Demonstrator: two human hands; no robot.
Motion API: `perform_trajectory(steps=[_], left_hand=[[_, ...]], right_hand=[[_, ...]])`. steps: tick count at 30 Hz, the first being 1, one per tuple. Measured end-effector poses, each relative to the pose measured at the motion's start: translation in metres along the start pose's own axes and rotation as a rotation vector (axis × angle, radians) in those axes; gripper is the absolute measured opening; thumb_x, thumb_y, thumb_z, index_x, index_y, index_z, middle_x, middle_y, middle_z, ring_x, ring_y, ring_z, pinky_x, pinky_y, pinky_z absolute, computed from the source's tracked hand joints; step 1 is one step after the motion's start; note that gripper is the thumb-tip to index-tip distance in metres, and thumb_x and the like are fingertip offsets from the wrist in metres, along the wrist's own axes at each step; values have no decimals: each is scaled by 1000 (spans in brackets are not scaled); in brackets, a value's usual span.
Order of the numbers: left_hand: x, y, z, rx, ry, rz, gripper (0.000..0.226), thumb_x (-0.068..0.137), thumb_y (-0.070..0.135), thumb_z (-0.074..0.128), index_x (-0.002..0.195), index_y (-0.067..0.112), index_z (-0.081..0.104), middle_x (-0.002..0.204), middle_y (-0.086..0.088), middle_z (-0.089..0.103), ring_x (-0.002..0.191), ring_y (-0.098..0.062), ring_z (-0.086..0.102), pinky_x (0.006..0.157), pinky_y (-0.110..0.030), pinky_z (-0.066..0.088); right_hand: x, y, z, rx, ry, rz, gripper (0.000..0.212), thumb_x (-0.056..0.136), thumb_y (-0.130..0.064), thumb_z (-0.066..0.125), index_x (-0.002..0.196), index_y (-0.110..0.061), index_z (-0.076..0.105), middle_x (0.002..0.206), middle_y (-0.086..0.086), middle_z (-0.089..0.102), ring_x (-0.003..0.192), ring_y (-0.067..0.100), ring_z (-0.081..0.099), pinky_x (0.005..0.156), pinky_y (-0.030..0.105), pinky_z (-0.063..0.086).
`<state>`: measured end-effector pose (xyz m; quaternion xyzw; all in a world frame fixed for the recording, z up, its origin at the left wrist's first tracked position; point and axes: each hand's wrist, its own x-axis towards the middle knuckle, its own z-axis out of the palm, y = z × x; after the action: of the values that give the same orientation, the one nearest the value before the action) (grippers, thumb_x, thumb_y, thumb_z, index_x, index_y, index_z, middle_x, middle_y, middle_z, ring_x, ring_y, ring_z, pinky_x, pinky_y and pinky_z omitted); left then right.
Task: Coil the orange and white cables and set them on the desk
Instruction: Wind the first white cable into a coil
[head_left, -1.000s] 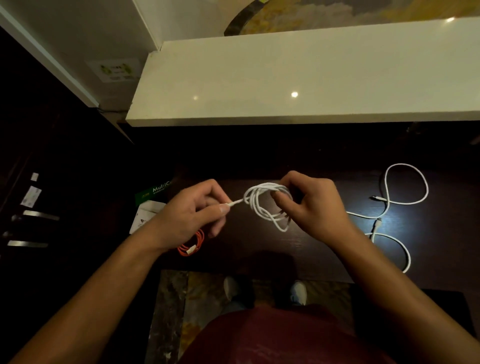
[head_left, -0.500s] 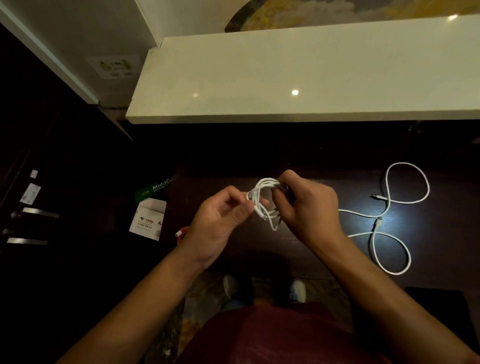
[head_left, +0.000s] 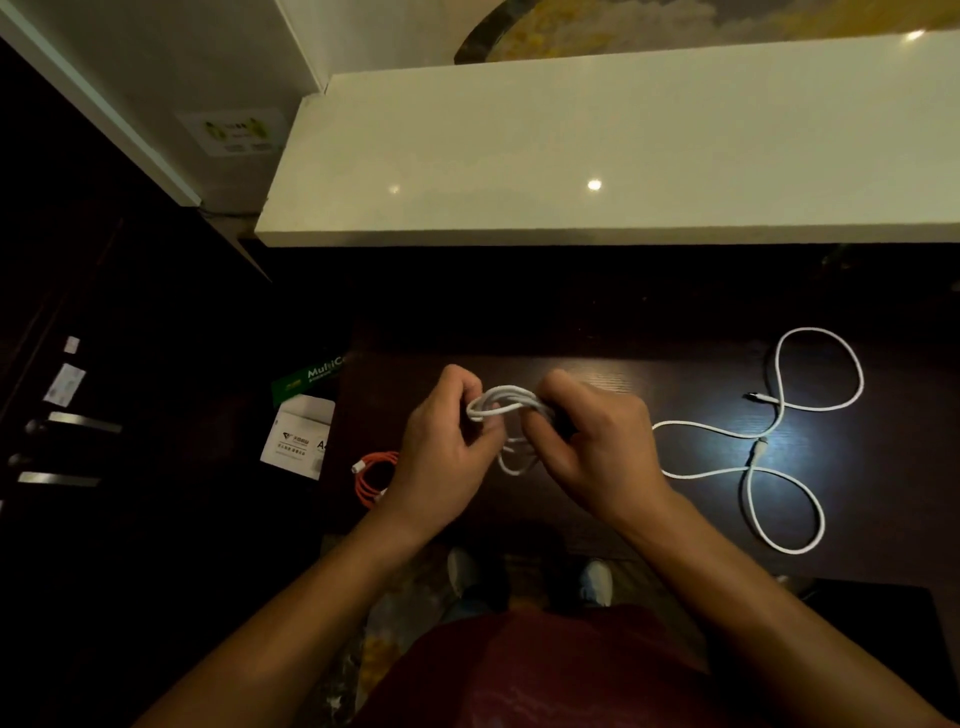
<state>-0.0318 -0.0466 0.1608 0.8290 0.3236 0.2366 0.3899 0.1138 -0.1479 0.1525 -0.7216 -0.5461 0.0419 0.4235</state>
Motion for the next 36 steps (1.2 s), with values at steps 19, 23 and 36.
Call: perform_trajectory(steps=[19,23,36], left_hand=[[12,-3,-44,-133,-566,4,31,103,16,54,133,19,61,115,5,62,114,-16,61,99,-27,47],[9,-5,-42,-156,-431,-81,28,99,24,60,126,22,66,94,-1,70,85,-11,67,83,-31,54],[-7,0,-22,-522,-343,-243,29,88,7,59,115,6,72,118,5,68,119,-11,62,99,-26,49]], right_hand=[[5,23,1,68,-47,147,14,91,-30,62,81,-23,56,55,-7,54,49,16,54,49,40,45],[7,21,2,95,-25,198,18,88,-27,65,76,-27,52,53,-7,52,48,12,52,50,34,41],[4,12,10,90,-61,217,17,86,-38,56,76,-27,47,53,-7,48,49,14,50,51,40,44]])
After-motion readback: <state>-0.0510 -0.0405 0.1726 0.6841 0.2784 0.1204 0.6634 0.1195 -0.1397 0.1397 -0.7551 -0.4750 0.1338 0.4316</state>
